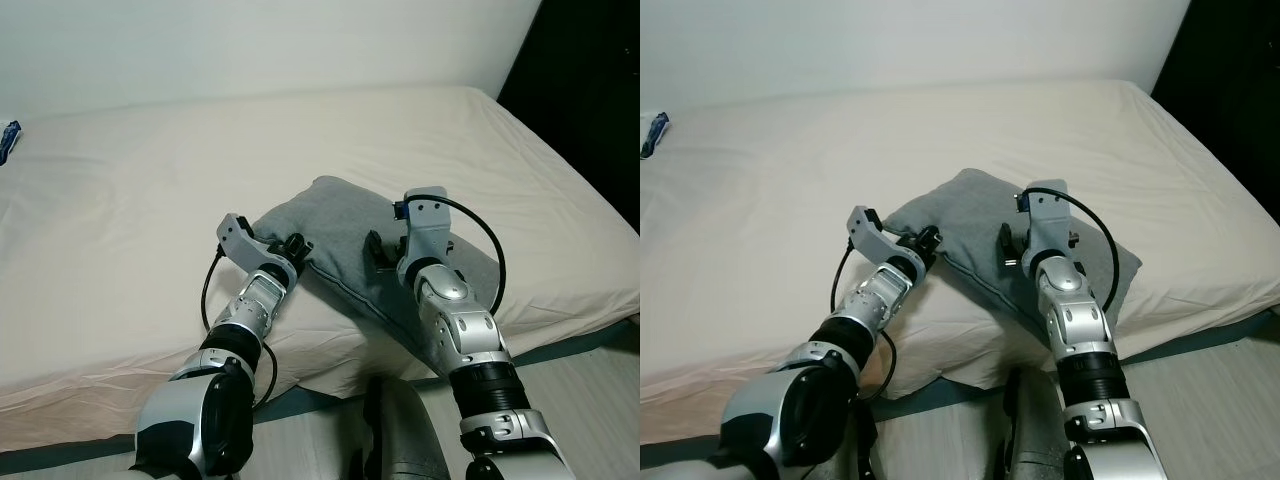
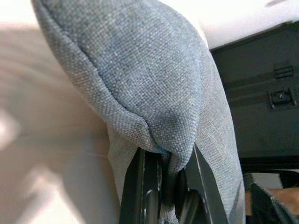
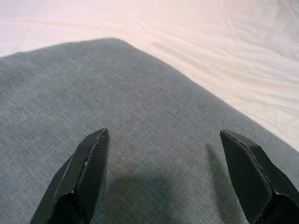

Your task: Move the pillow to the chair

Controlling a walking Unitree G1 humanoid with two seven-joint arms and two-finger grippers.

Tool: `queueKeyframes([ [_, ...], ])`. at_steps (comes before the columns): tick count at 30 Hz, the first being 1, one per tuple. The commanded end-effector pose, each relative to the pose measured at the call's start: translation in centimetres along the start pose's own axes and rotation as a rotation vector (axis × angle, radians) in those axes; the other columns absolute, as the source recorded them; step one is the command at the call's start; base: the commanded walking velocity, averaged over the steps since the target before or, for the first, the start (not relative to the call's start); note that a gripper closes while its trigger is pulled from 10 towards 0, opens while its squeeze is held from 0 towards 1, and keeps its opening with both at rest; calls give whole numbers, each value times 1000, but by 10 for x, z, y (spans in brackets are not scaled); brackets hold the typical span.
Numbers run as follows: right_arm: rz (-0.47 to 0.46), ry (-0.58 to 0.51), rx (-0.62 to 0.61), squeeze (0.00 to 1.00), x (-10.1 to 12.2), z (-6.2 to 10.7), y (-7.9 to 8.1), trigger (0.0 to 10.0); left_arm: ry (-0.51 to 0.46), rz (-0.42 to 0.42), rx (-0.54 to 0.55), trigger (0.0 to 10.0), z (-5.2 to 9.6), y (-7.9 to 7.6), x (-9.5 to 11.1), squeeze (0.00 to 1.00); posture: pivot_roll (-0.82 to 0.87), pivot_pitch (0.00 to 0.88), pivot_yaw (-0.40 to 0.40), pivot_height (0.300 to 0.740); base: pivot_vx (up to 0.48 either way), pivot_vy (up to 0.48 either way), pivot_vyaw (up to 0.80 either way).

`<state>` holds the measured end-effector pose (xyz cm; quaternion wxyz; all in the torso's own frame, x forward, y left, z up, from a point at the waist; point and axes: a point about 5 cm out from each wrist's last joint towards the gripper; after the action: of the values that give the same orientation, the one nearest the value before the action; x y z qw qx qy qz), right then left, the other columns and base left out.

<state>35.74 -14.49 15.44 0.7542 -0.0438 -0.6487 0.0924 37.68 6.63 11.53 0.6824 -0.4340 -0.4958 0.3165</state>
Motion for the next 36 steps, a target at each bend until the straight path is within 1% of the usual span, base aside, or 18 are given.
queueKeyframes([
  [1, -18, -22, -5, 0, 4, 0, 0, 10000, 2, -12, -31, 0, -2, -10, -9, 0, -73, 128, 15, 562, 0, 0, 0],
  [4, -15, -26, -5, 0, 5, -1, -1, 10000, -52, -24, -21, 0, -3, -9, 9, 0, -74, 127, 17, 562, 0, 0, 0],
  [7, -9, -31, -8, 0, 6, 0, -3, 10000, -193, -103, -20, 0, 2, -3, 60, 0, -69, 130, 19, 562, 0, 0, 0],
  [9, -8, -33, -9, 0, 6, 0, -3, 10000, -224, -133, -21, 0, 5, -1, 73, 0, -69, 130, 19, 562, 0, 0, 0],
  [11, -8, -34, -12, 0, 6, -1, -4, 10000, -302, -209, -2, 0, 16, 8, 101, 0, -58, 134, 14, 562, 0, 0, 0],
  [13, -8, -34, -12, 0, 6, -1, -4, 10000, -302, -209, -2, 0, 16, 8, 101, 0, -58, 134, 14, 562, 0, 0, 0],
  [16, -7, -38, -10, 0, 7, -1, -4, 10000, -405, -258, 57, 0, 33, 24, 132, 0, -47, 137, 3, 562, 0, 0, 0],
  [17, -7, -38, -10, 0, 7, -1, -4, 10000, -405, -258, 57, 0, 33, 24, 132, 0, -47, 137, 3, 562, 0, 0, 0],
  [19, -4, -44, -1, 0, 9, -1, -1, 10000, -504, -288, 131, 0, 54, 42, 161, 0, -47, 140, 1, 562, 0, 0, 0],
  [21, -5, -46, 0, 0, 10, -2, -1, 10000, -541, -316, 167, 0, 65, 51, 171, 0, -47, 140, 1, 562, 0, 0, 0],
  [22, -5, -46, 0, 0, 10, -2, -1, 10000, -541, -316, 167, 0, 65, 51, 171, 0, -47, 140, 1, 562, 0, 0, 0],
  [24, -34, -42, -1, 0, 11, -3, -1, 10000, -551, -397, 230, 0, 86, 71, 177, 0, -49, 148, -4, 562, 0, 0, 0],
  [27, -49, -39, -1, 0, 11, -4, -2, 10000, -537, -441, 251, 0, 93, 78, 176, 0, -49, 149, -4, 562, 0, 0, 0],
  [29, -42, 9, 32, 0, 5, -7, 3, 10000, -448, -573, 291, 0, 109, 95, 168, 0, -46, 153, -11, 562, 0, 0, 0],
  [31, -13, 42, 55, 0, 0, -10, 8, 10000, -416, -620, 291, 0, 116, 99, 162, 0, -44, 156, -13, 562, 0, 0, 0],
  [33, -55, 78, 106, 0, -6, -15, 18, 10000, -411, -604, 274, 0, 122, 98, 154, 0, -41, 152, -19, 562, 0, 0, 0],
  [34, -147, 105, 125, 0, -8, -18, 23, 10000, -418, -593, 253, 0, 122, 94, 151, 0, -37, 151, -24, 562, 0, 0, 0],
  [36, -147, 105, 125, 0, -8, -18, 23, 10000, -418, -593, 253, 0, 122, 94, 151, 0, -37, 151, -24, 562, 0, 0, 0],
])
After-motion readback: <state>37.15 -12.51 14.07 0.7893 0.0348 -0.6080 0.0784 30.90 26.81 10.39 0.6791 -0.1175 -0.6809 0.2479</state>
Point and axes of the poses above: a point about 5 cm out from each wrist's last joint towards the gripper, its own z axis pointing back from the gripper into the wrist, its own x axis along the axis of the wrist's last joint, y = z × x, and after that the axes turned 8 degrees about z, right-handed
